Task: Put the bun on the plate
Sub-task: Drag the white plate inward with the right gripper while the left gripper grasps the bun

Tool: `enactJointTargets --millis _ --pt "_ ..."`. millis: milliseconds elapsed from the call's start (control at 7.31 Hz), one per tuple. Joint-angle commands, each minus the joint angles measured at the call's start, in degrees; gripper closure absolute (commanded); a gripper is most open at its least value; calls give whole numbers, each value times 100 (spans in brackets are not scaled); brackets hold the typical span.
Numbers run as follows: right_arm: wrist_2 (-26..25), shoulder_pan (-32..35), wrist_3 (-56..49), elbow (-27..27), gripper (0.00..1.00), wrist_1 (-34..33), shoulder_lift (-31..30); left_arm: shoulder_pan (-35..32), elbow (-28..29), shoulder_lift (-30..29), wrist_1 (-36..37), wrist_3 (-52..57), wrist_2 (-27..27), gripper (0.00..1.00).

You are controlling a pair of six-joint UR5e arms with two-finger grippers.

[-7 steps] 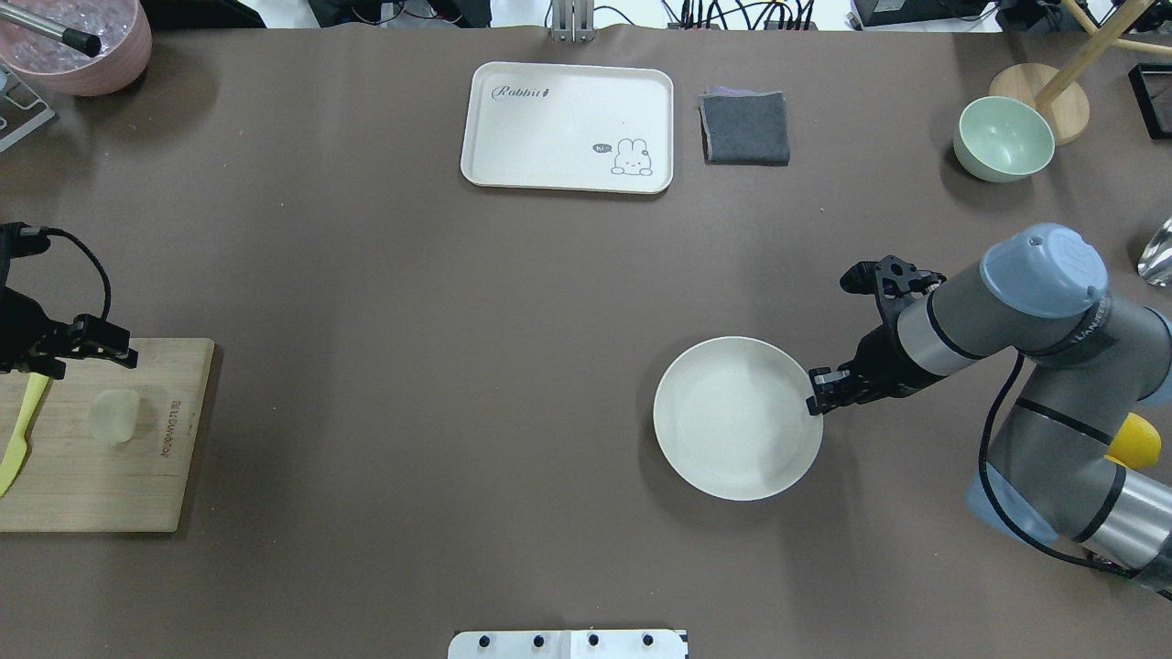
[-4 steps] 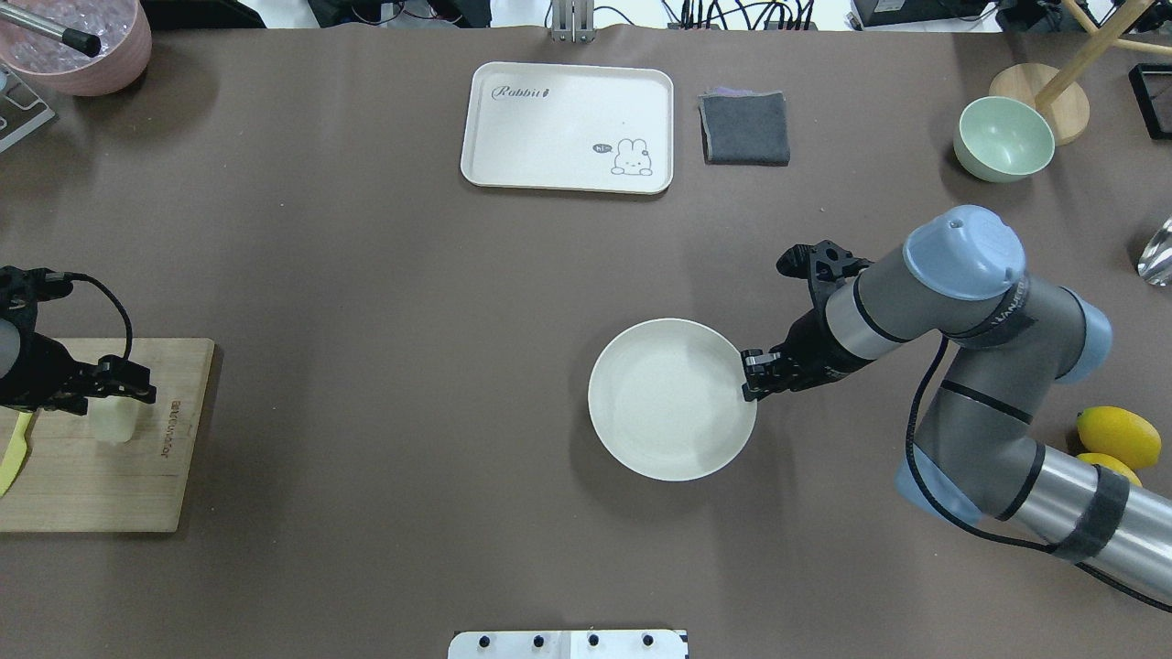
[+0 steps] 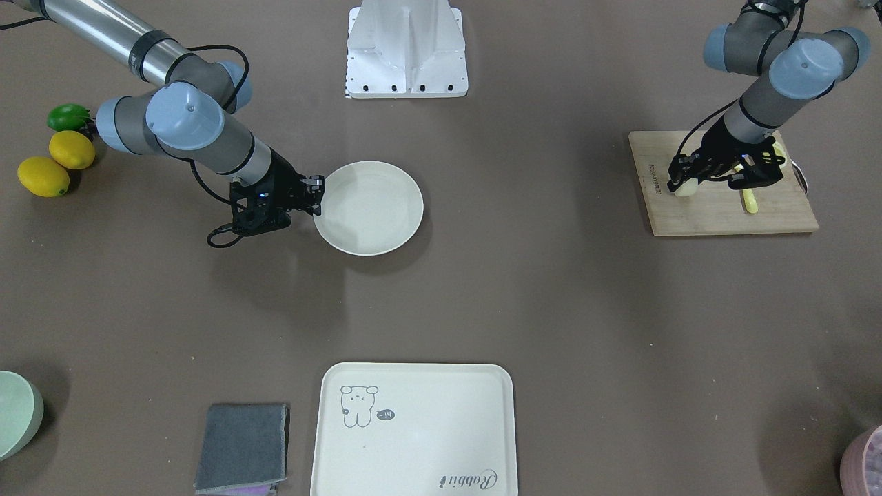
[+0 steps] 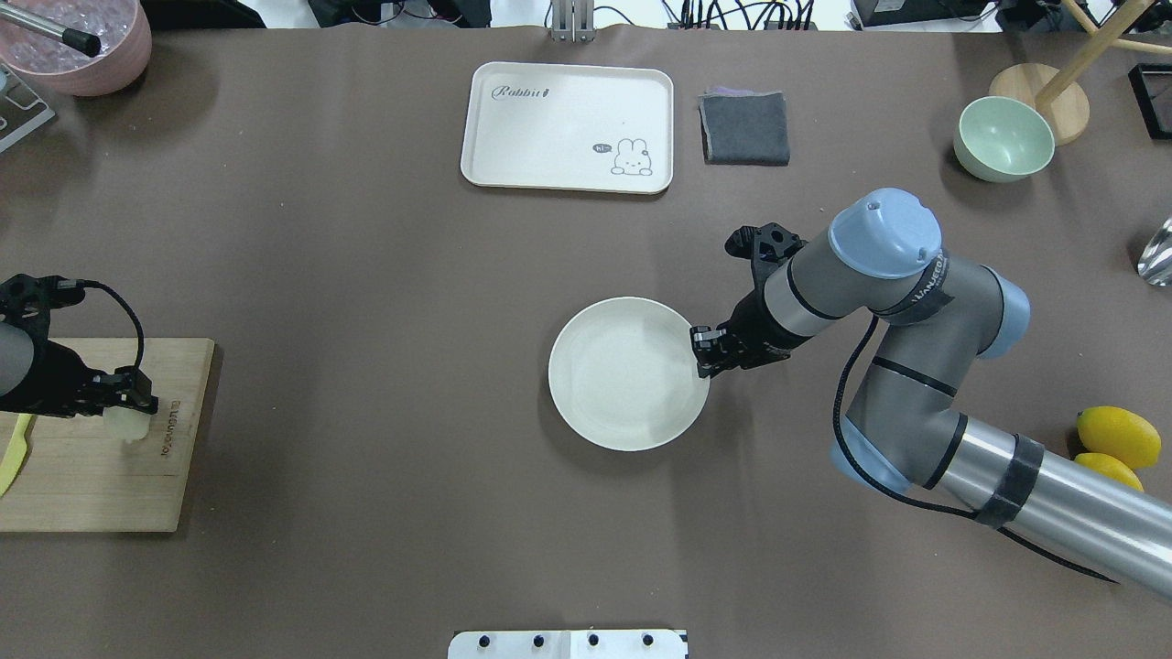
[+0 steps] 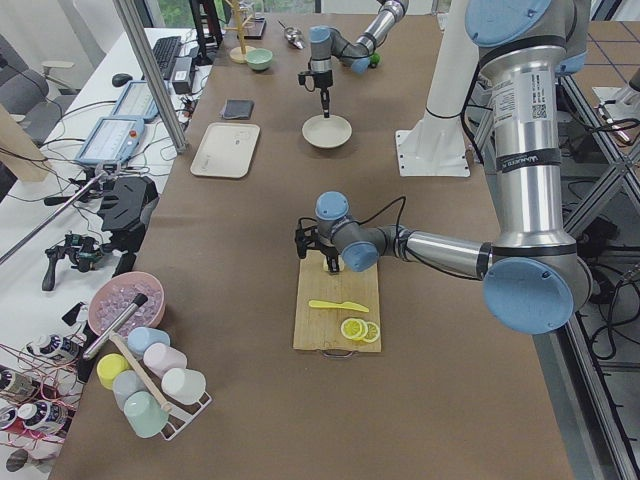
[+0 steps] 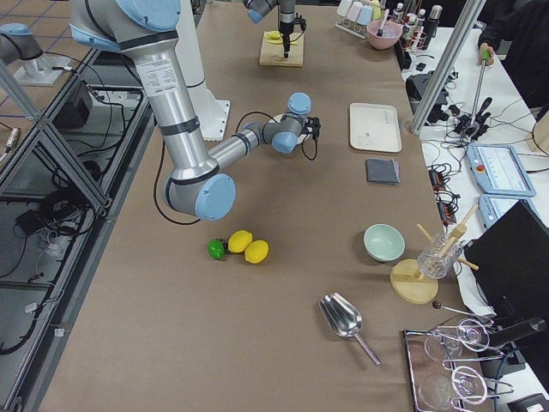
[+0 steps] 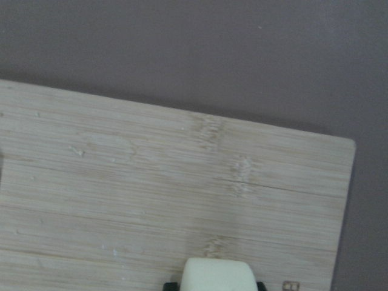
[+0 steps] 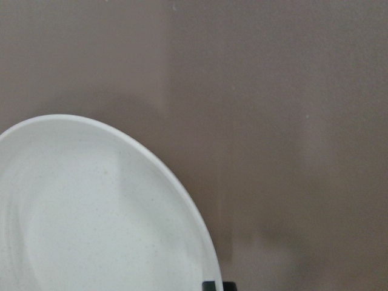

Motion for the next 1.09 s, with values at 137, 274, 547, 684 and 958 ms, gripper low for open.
enactJointTargets --millis 137,274,547,684,958 --pt "-53 -1 94 -308 100 8 347 3 -187 -48 20 -35 -41 70" --pt "-53 -1 94 -378 100 8 426 3 -258 -301 55 -288 -41 70" --pt "-62 -36 103 -379 100 8 470 178 -258 -1474 709 -1095 -23 69" --pt "-62 -62 120 -379 100 8 488 336 -232 -2195 1280 -1464 20 69" --pt "-114 -141 261 -370 46 35 497 722 -206 -3358 2362 -2177 325 68"
